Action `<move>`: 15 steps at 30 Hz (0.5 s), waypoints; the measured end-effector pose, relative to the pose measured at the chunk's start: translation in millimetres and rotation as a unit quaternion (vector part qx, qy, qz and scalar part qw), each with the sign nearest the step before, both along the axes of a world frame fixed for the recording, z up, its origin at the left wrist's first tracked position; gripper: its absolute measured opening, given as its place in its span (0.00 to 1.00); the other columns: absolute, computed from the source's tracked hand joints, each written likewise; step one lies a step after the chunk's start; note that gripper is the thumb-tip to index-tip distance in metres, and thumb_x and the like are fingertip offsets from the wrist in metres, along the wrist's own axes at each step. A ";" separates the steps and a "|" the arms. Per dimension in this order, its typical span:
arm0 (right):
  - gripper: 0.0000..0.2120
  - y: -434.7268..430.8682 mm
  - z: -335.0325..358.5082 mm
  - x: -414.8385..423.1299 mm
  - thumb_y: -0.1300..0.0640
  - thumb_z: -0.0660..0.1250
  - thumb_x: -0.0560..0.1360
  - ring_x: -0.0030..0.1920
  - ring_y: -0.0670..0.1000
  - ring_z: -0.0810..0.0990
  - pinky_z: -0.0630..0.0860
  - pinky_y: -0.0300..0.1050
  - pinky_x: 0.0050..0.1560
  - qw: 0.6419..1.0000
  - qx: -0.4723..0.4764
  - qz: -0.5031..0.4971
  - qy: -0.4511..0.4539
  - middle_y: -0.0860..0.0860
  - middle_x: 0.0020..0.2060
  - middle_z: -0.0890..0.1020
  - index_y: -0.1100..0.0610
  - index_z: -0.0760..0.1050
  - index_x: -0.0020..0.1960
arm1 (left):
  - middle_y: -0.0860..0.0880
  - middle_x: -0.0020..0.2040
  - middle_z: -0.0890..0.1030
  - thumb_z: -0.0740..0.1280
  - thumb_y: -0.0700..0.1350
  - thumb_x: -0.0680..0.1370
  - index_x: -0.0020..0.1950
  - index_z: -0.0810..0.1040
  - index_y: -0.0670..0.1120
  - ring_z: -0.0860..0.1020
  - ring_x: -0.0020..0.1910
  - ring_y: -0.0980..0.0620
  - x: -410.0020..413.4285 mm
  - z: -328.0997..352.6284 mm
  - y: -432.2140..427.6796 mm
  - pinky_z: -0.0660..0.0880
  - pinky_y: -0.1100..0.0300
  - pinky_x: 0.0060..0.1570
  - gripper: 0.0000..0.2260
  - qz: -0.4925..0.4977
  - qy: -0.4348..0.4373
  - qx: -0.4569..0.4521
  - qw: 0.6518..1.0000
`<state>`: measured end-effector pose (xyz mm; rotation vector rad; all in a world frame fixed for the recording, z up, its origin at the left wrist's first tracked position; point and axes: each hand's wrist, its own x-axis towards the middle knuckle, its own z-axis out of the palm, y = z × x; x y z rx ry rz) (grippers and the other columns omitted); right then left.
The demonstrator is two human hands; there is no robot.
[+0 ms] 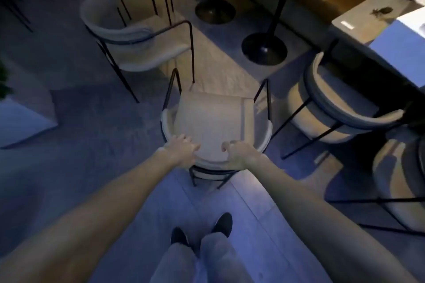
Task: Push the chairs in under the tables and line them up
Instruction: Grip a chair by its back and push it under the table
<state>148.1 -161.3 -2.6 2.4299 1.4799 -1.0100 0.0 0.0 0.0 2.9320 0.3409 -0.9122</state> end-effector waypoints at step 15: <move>0.23 10.6 -103.8 -30.3 0.54 0.70 0.75 0.63 0.60 0.76 0.69 0.55 0.64 0.991 -0.084 0.019 -0.102 0.55 0.61 0.80 0.55 0.68 0.67 | 0.45 0.64 0.76 0.69 0.50 0.75 0.68 0.69 0.48 0.76 0.63 0.42 5.4 -97.0 10.2 0.67 0.50 0.58 0.23 -0.099 0.014 0.049 0.994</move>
